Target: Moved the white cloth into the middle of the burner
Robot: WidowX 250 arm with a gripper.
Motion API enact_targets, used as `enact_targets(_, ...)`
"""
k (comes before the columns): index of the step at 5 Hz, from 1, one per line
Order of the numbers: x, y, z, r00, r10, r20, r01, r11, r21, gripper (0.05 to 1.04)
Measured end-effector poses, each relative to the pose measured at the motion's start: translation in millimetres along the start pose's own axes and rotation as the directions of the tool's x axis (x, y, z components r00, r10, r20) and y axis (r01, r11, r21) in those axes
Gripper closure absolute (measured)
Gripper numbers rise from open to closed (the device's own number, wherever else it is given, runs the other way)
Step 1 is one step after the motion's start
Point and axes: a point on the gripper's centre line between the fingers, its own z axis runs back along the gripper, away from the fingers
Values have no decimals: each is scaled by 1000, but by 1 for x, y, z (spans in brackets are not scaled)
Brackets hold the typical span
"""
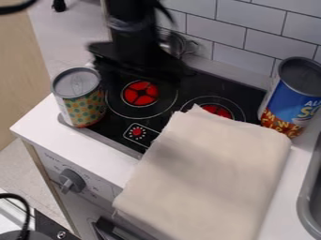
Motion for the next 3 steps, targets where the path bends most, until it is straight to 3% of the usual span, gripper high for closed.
enact_targets(2,-10,-43,-21,1000,-2,-27,1,1000,-20,87)
enact_targets(3,-9,-54,-29,1000,-18,-17,17,998,-59,120)
